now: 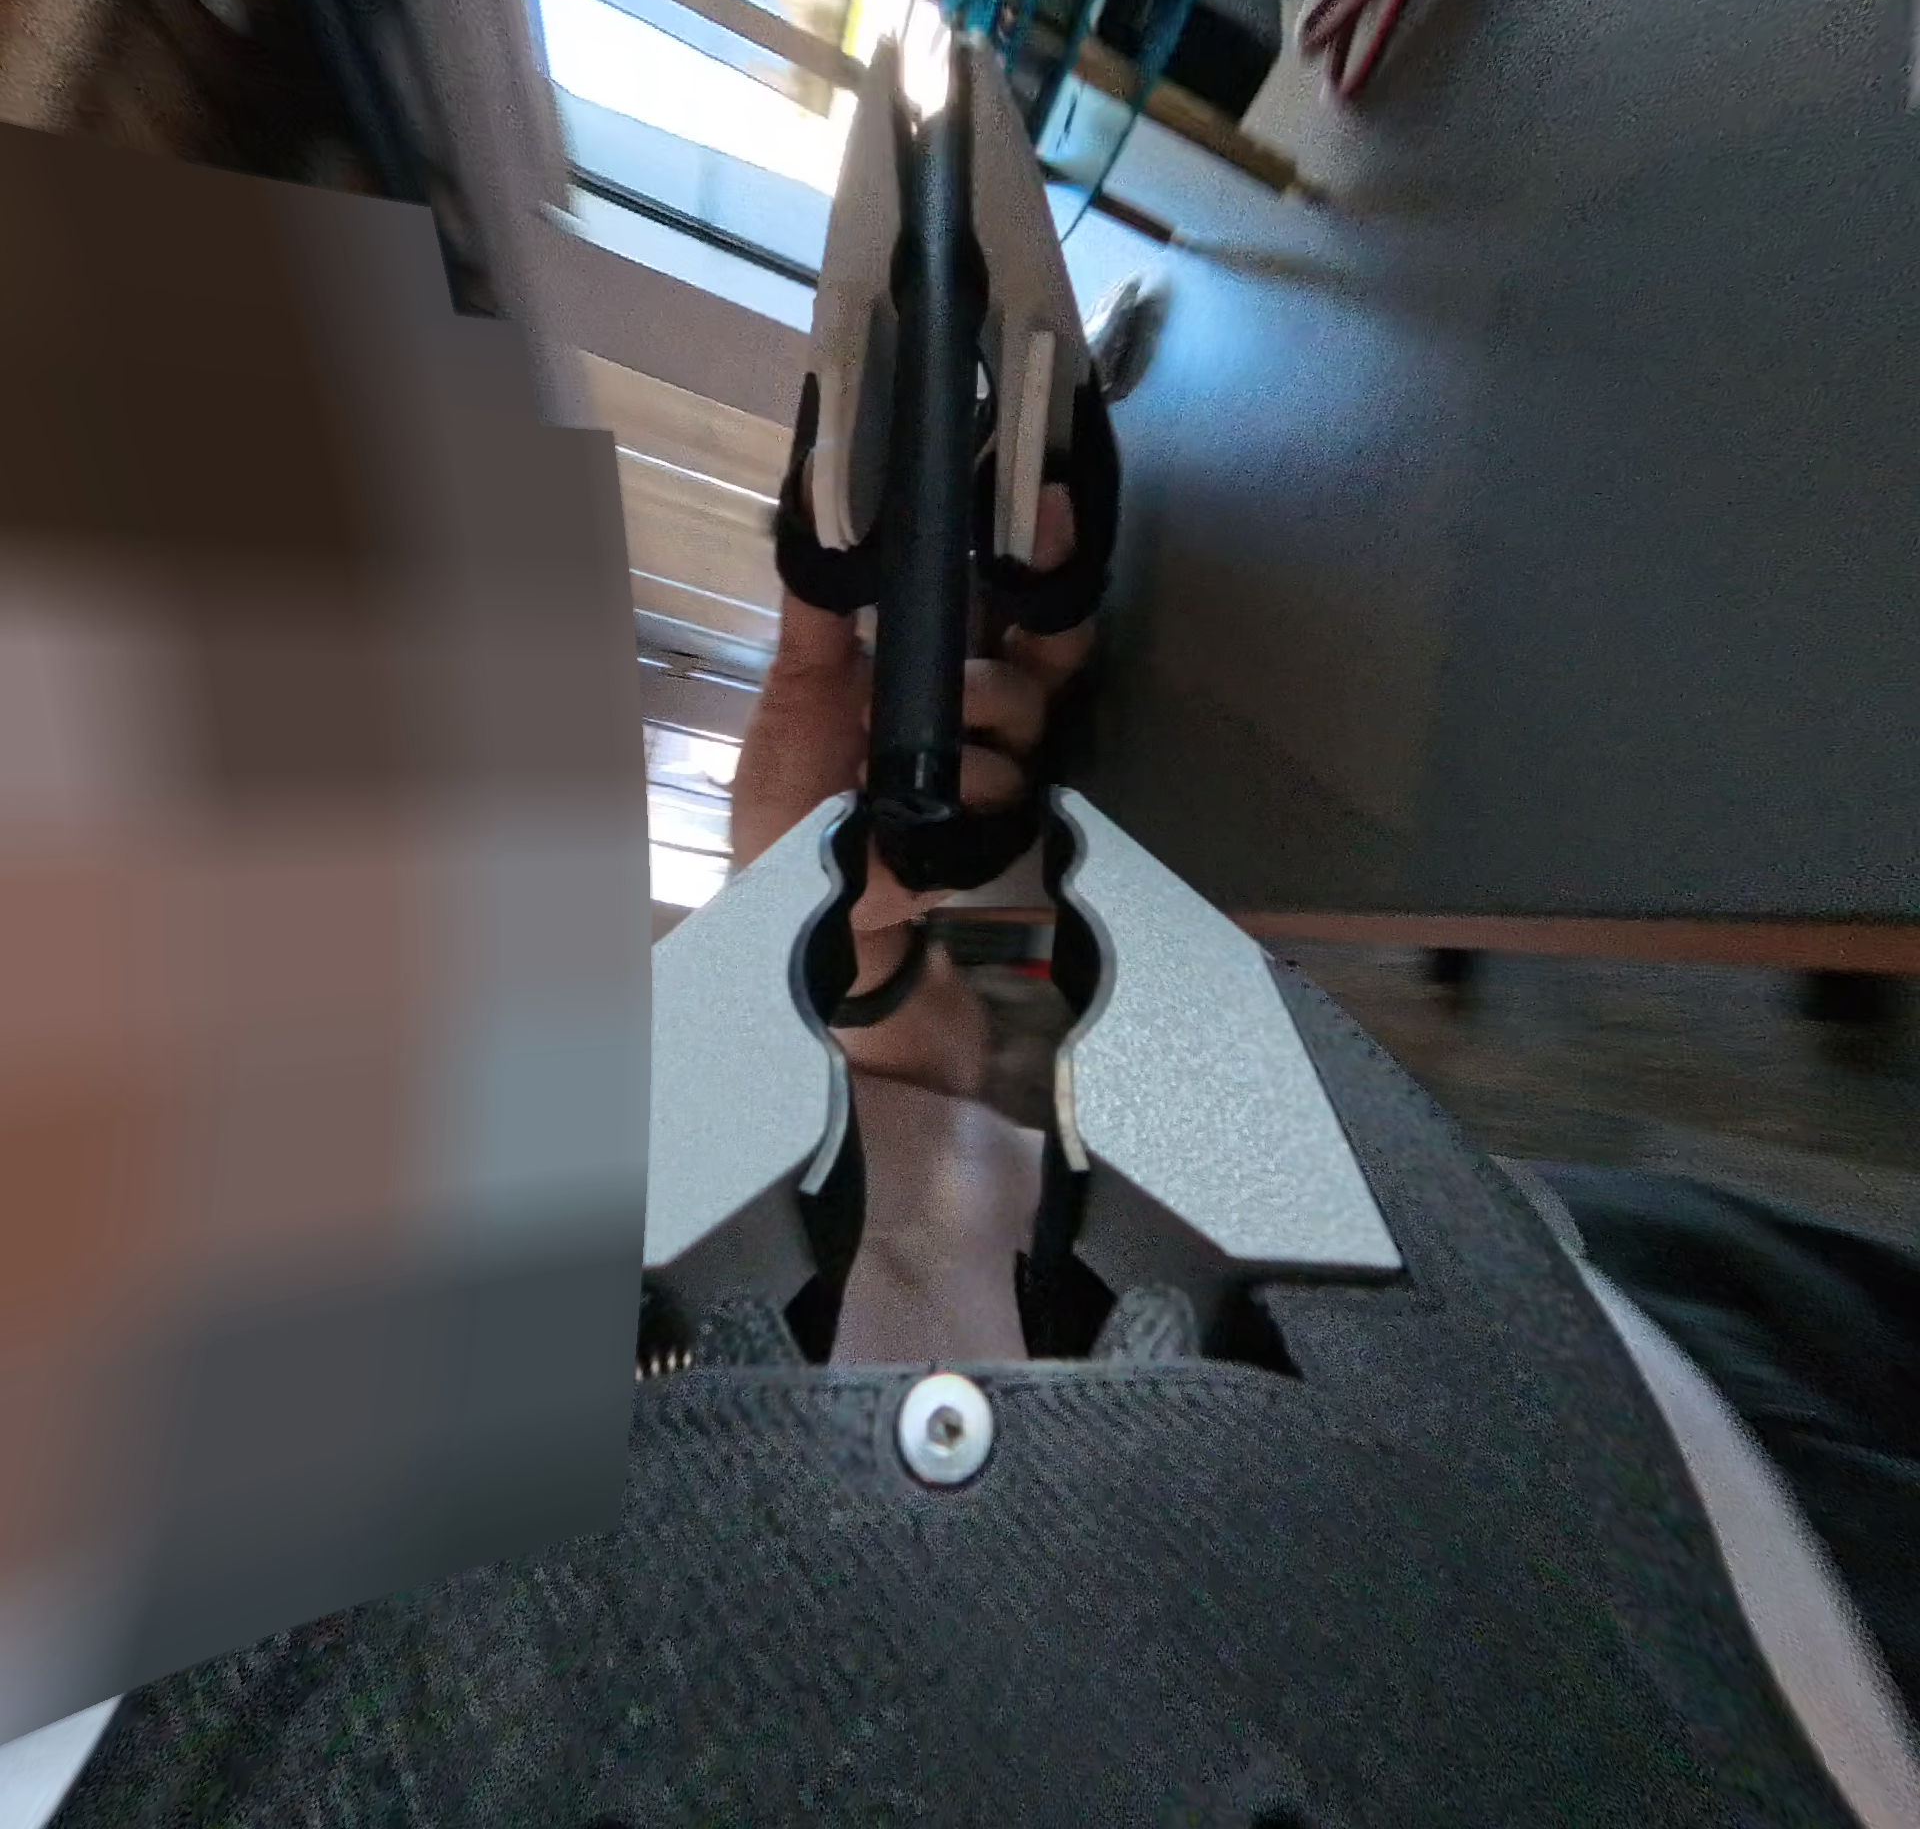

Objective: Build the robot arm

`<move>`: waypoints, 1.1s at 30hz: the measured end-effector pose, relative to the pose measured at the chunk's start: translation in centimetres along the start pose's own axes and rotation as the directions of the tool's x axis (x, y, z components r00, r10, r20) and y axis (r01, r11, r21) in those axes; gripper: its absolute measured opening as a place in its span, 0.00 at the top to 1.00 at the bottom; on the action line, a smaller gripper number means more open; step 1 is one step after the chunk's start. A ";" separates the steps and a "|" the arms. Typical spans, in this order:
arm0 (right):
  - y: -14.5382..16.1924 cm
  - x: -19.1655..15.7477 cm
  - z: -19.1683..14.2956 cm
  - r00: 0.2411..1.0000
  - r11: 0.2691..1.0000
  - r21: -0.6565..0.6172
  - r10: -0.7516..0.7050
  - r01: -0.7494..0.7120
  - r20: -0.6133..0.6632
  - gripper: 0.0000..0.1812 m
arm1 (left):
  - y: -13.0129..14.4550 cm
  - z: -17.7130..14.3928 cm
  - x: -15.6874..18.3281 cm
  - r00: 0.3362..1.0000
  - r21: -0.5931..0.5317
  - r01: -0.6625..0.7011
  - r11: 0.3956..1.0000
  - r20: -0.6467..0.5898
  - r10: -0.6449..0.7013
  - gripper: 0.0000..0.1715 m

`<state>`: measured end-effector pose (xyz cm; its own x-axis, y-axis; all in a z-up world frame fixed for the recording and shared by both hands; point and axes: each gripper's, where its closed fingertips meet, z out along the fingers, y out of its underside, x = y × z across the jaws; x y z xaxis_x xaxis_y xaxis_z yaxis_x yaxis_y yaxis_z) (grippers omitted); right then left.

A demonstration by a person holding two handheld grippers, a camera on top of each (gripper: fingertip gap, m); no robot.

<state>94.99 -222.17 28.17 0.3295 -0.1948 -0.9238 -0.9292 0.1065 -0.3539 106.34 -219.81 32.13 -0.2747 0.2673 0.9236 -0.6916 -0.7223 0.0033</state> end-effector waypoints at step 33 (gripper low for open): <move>-2.5 -1.0 -0.5 -0.286 -0.078 -0.383 -0.802 0.921 -0.525 0.75 | -0.1 -0.2 0.2 1.000 0.002 0.012 1.000 -0.002 -0.012 0.95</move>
<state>96.88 -222.70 30.00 0.5632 -0.5412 0.6244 0.3118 -0.5606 -0.7672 106.25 -219.55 32.21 -0.2676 0.2775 0.9227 -0.6937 -0.7201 0.0153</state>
